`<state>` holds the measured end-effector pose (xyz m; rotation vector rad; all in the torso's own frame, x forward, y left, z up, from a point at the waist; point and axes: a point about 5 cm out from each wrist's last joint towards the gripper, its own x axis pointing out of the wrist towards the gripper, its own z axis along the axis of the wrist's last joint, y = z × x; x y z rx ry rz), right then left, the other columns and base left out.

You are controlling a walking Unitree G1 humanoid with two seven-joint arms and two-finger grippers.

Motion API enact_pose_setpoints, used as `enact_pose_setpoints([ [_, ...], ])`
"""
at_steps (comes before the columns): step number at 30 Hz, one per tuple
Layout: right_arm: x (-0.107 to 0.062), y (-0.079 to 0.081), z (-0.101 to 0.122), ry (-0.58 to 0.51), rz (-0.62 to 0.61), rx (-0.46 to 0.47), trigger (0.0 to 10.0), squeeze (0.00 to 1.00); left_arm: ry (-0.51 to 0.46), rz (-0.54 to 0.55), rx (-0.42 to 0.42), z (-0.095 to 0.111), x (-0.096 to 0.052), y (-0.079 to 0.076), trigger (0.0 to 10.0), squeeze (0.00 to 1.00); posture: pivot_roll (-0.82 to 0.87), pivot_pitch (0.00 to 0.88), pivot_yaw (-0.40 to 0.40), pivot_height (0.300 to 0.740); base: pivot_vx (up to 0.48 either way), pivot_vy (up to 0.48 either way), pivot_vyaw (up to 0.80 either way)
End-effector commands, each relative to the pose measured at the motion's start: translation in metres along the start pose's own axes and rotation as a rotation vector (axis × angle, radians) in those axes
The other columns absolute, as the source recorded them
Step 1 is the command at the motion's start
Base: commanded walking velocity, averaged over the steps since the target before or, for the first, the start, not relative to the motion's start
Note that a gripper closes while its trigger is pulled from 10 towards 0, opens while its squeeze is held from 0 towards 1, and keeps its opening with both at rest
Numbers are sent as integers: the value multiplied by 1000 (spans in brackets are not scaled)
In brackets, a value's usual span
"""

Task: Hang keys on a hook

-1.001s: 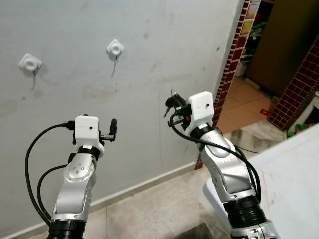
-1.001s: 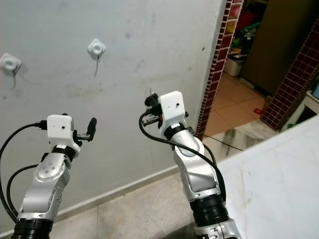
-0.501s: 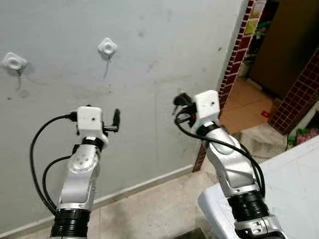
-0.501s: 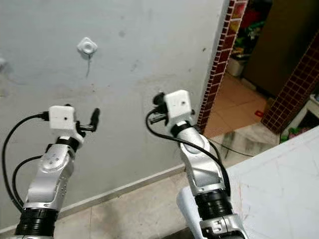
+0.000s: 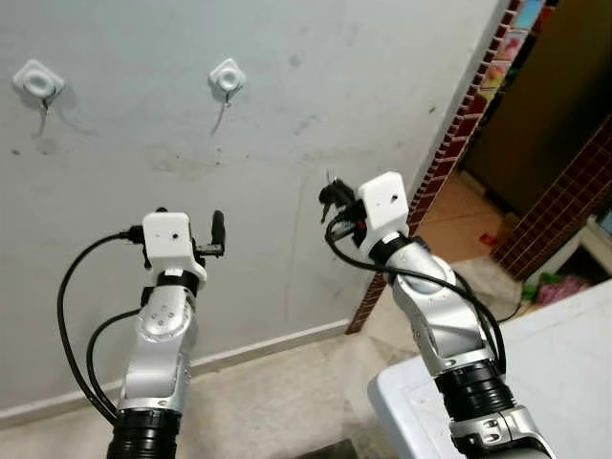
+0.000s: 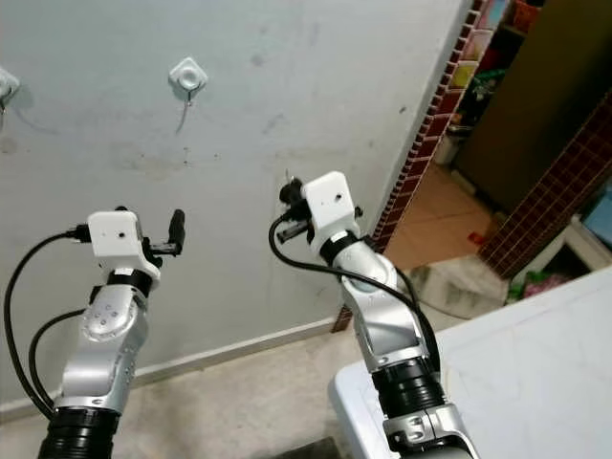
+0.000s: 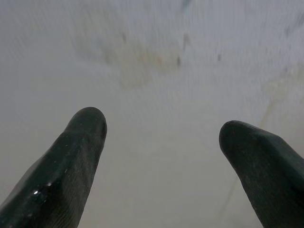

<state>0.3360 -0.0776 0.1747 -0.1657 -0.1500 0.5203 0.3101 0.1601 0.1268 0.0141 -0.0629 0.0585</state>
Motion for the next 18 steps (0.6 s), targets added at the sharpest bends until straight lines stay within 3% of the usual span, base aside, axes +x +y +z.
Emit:
enact_pose_setpoints([
  [1, -1, -4, -4, 16, -5, -13, 10000, 0, 1, -31, 14, -2, -1, -8, 10000, 0, 153, 0, -198, 740, 0, 0, 0],
  [4, 2, -9, -14, 56, -37, -25, 10000, 0, 24, -129, 71, -8, -1, -22, 10000, 0, 157, 0, -187, 740, 0, 0, 0],
  [10, 0, -13, -23, 72, -100, -3, 10000, 0, 50, -190, 83, -12, -2, -26, 10000, 0, 110, 0, -66, 740, 0, 0, 0],
  [12, -6, -19, -27, 79, -154, 27, 10000, 0, 72, -223, 80, -15, -4, -30, 10000, 0, 84, 0, -16, 740, 0, 0, 0],
  [18, -21, -28, -36, 101, -215, 35, 10000, 0, 80, -276, 108, -23, -8, -35, 10000, 0, 50, 0, 5, 740, 0, 0, 0],
])
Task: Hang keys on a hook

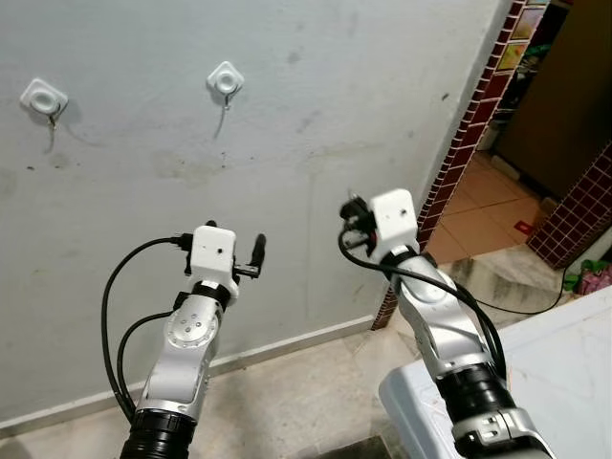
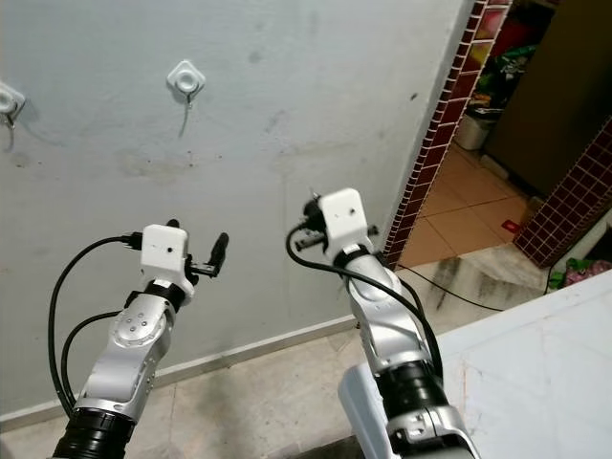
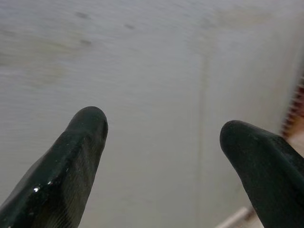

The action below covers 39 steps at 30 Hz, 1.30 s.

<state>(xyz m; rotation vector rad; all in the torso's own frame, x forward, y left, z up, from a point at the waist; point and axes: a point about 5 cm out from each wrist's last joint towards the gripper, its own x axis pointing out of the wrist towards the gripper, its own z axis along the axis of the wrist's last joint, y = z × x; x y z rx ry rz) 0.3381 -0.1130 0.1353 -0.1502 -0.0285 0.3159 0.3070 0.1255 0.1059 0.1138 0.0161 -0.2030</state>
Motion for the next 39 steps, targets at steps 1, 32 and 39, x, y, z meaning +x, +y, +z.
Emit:
enact_pose_setpoints([
  [1, -1, -4, 7, -30, -19, 6, 10000, 0, 8, -11, 14, -3, -1, -1, 10000, 0, 50, 0, 5, 740, 0, 0, 0],
  [32, -12, 9, 5, -50, -74, 121, 10000, 0, 21, 61, -18, -7, -19, 17, 10000, 0, 56, 0, 12, 740, 0, 0, 0],
  [39, -16, 11, -1, -38, -99, 149, 10000, 0, 68, 100, 12, -19, -31, 27, 10000, 0, 75, 0, 44, 740, 0, 0, 0],
])
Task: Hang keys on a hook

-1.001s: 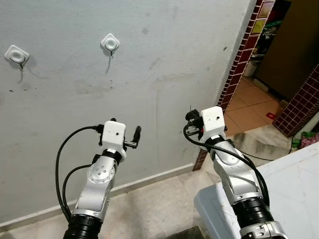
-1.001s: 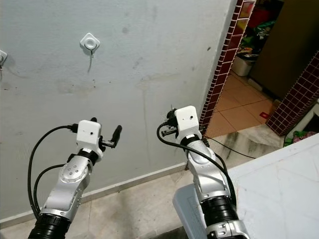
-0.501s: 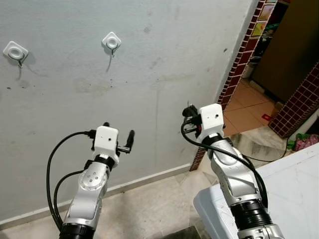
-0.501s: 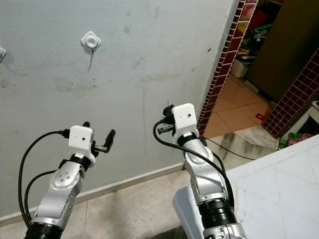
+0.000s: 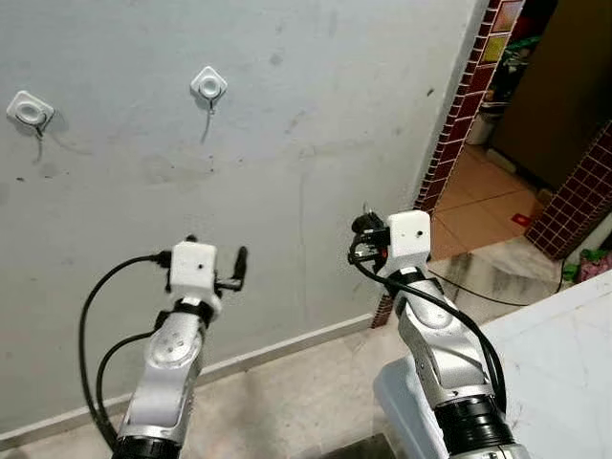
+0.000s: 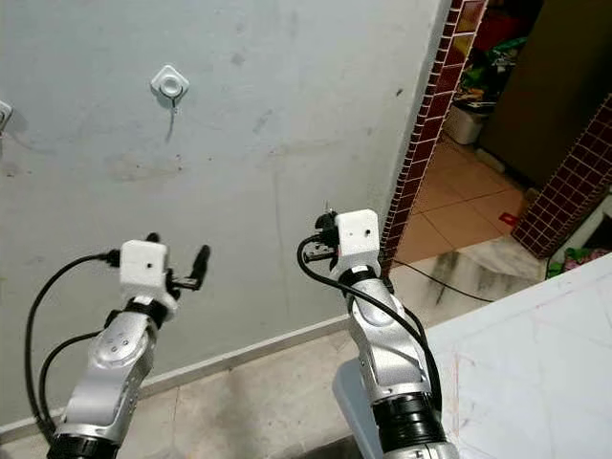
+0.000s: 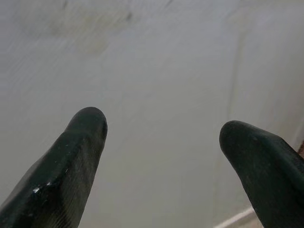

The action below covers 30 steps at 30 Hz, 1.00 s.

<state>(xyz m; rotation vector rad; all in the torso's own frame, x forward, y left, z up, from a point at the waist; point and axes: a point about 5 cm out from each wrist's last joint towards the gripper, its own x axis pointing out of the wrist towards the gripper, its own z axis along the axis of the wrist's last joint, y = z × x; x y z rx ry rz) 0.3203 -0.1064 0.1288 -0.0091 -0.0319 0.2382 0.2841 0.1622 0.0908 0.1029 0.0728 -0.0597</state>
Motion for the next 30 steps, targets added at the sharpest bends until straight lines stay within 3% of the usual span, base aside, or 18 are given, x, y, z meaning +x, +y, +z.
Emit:
enact_pose_setpoints([
  [1, -1, -1, 3, -18, -21, 15, 10000, 0, 1, -50, 41, 1, -2, -3, 10000, 0, 76, 0, 48, 740, 0, 0, 0],
  [5, -2, 0, 2, -15, -28, 18, 10000, 0, -4, -67, 48, 4, -1, -2, 10000, 0, 75, 0, 52, 740, 0, 0, 0],
  [9, -3, 0, 1, -10, -21, 13, 10000, 0, -21, -13, 32, 9, 4, 3, 10000, 0, 76, 0, 38, 740, 0, 0, 0],
  [23, 9, 4, 15, -53, 70, -79, 10000, 0, -58, 90, 33, 12, -1, 8, 10000, 0, 94, 0, 4, 740, 0, 0, 0],
  [30, 10, 11, 15, -56, 90, -76, 10000, 0, -62, 92, 31, 13, 0, 9, 10000, 0, 95, 0, 3, 740, 0, 0, 800],
])
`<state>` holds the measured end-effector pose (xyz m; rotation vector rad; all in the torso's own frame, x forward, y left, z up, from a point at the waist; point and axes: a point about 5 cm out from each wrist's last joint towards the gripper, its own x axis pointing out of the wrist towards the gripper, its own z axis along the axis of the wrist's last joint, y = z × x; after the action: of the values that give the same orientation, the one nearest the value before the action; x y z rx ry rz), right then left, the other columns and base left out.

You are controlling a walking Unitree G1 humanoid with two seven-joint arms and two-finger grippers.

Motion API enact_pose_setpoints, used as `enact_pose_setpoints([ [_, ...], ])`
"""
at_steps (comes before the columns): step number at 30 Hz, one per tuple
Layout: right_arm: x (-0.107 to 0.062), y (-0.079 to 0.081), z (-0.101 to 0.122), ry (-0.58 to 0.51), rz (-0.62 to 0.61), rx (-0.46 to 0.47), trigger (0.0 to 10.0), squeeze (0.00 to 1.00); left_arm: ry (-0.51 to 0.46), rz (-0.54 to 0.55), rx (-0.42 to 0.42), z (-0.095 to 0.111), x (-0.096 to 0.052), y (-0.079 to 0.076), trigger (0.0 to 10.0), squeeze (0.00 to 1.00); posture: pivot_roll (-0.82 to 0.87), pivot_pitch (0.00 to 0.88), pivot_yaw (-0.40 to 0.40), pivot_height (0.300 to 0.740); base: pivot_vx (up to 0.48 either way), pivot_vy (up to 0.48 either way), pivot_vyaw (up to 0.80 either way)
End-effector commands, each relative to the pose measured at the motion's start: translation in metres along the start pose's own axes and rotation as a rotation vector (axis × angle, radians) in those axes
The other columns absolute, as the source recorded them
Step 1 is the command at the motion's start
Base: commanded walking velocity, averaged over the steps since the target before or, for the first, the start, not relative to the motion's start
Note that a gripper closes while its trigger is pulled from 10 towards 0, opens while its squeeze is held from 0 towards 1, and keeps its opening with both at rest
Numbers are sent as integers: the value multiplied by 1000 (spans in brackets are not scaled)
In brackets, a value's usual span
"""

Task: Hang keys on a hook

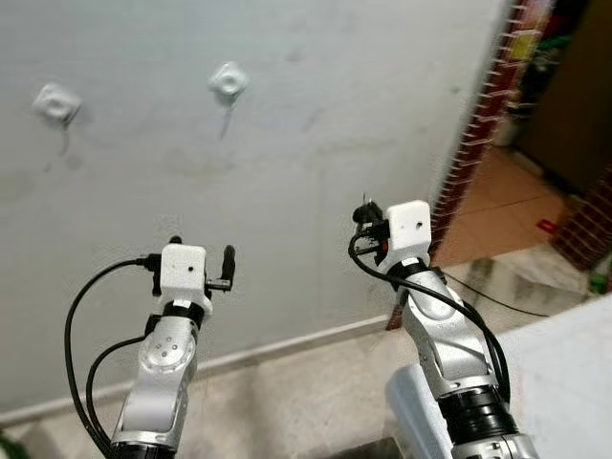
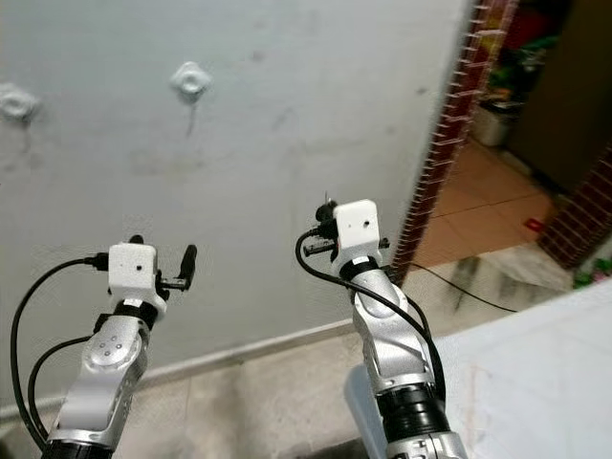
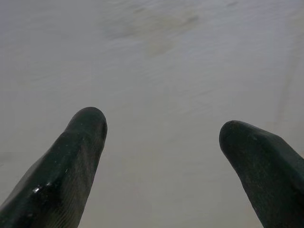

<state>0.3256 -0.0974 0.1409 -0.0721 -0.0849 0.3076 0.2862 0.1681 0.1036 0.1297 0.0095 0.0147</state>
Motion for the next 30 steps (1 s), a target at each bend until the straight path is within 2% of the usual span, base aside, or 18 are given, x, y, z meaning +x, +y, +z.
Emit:
enact_pose_setpoints([
  [1, 3, 4, 3, -10, 20, -8, 10000, 0, -3, 13, 4, 1, -1, 2, 10000, 0, 95, 0, 3, 740, 0, 0, 800],
  [9, 1, 1, 2, -11, 18, -16, 10000, 0, -1, -11, -8, 0, -2, -5, 10000, 0, 81, 0, 9, 740, 0, 0, 800],
  [17, 0, 2, 4, -19, 19, -16, 10000, 0, -6, -26, -15, 1, -3, -6, 10000, 0, 79, 0, 12, 740, 0, 0, 678],
  [30, 1, 1, 8, -37, 13, 1, 10000, 0, -9, -40, -29, 0, -4, -7, 10000, 0, 77, 0, 9, 740, 38, 0, 0],
])
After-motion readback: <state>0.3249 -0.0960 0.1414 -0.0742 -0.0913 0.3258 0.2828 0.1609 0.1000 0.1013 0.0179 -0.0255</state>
